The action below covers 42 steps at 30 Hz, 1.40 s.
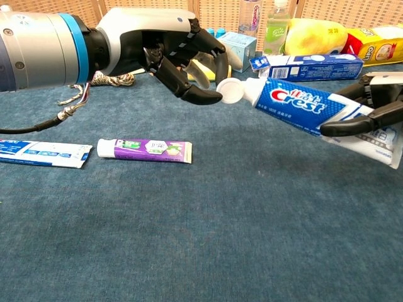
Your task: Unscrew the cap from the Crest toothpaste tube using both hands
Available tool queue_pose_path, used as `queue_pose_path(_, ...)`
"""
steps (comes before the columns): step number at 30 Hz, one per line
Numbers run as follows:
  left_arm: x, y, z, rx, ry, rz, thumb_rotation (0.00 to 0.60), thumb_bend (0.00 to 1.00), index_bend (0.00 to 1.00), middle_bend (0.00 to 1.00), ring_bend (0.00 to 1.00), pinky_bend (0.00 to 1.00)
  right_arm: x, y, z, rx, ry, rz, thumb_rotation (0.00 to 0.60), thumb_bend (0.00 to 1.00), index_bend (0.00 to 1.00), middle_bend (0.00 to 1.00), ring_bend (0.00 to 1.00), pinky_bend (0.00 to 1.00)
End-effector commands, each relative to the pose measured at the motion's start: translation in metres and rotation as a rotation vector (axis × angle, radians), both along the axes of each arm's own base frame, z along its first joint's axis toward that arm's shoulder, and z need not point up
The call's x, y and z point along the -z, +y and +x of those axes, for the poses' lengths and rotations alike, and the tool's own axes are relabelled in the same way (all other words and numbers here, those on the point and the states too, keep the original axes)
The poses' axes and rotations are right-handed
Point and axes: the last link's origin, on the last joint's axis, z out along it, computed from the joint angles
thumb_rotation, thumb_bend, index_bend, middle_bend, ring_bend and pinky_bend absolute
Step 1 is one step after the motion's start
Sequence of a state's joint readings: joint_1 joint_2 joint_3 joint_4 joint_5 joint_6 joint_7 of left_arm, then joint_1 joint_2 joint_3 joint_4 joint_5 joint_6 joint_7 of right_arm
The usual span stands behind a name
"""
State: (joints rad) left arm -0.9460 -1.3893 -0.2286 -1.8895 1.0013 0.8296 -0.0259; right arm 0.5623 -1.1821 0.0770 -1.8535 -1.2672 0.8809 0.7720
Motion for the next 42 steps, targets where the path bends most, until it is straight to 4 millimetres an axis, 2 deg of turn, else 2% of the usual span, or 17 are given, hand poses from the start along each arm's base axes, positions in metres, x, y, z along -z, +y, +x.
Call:
queue_pose_path(1,0.000,-0.001,-0.001,0.003,0.003,0.014,0.600,0.32,0.65,0.19,0.17,0.23,0.000,-0.001,0.000,0.015,-0.007,-0.011,0.600,0.38,0.95,0.82,0.81,0.90)
queue_pose_path(9,0.000,-0.005,-0.002,0.008,0.003,0.044,0.600,0.32,0.64,0.18,0.17,0.23,0.000,-0.002,0.002,0.033,-0.010,-0.025,0.600,0.38,0.95,0.81,0.81,0.90)
queue_pose_path(16,-0.006,-0.013,0.001,0.049,-0.020,0.111,0.600,0.32,0.58,0.17,0.16,0.23,0.003,-0.002,0.005,0.019,0.009,-0.032,0.600,0.38,0.95,0.81,0.81,0.90)
queue_pose_path(26,-0.045,-0.022,-0.016,0.059,-0.051,0.246,0.600,0.32,0.47,0.16,0.14,0.23,0.006,0.000,0.011,-0.045,0.063,-0.061,0.600,0.38,0.95,0.81,0.81,0.90)
queue_pose_path(30,-0.067,-0.027,-0.032,0.046,-0.056,0.319,0.600,0.32,0.45,0.16,0.14,0.22,0.006,-0.001,0.008,-0.053,0.097,-0.083,0.600,0.38,0.95,0.81,0.81,0.90)
queue_pose_path(34,-0.089,-0.041,-0.056,0.034,-0.025,0.386,0.600,0.32,0.44,0.16,0.14,0.22,0.005,-0.007,0.003,-0.062,0.169,-0.120,0.600,0.38,0.95,0.81,0.81,0.90)
queue_pose_path(42,-0.124,-0.072,-0.116,-0.081,0.111,0.440,0.600,0.32,0.40,0.16,0.14,0.22,0.001,-0.022,-0.008,-0.040,0.274,-0.205,0.600,0.37,0.94,0.81,0.79,0.87)
